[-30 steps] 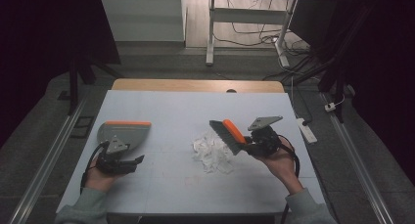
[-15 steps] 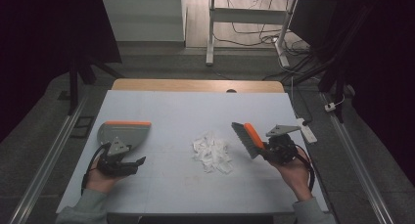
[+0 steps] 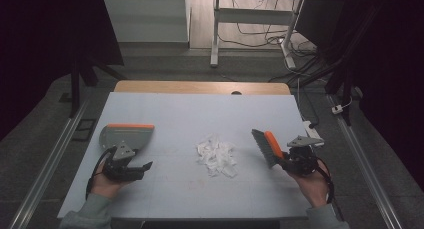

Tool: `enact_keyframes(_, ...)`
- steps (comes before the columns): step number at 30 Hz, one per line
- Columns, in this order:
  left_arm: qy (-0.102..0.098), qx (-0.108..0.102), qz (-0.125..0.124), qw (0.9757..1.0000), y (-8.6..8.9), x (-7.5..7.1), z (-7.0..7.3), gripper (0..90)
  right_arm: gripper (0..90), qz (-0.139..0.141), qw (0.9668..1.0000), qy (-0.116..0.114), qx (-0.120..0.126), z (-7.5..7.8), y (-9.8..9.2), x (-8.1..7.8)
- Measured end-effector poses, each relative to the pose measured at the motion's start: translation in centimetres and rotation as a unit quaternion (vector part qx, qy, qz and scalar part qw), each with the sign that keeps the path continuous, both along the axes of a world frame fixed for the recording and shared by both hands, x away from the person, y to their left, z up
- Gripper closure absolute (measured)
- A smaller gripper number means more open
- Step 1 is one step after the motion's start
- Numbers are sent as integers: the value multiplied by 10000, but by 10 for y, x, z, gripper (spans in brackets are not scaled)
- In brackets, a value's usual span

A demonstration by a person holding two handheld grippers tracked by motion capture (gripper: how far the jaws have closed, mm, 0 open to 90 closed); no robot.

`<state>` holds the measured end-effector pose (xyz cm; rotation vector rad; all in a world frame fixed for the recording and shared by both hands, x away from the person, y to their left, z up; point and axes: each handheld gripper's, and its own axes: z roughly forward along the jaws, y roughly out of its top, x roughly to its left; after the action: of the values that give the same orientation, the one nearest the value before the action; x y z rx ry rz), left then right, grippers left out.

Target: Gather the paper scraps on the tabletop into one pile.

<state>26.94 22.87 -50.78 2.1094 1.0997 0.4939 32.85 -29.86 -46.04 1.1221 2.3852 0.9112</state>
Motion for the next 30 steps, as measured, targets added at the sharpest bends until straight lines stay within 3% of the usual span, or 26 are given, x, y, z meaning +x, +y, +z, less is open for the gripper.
enact_keyframes(17,38,-13,-16,10000,-1,1,-1,295,701,233,9996,-134,91,1,2,-3)
enact_keyframes(30,77,1,-43,10000,-2,2,-2,292,701,232,9995,-165,97,2,2,-4)
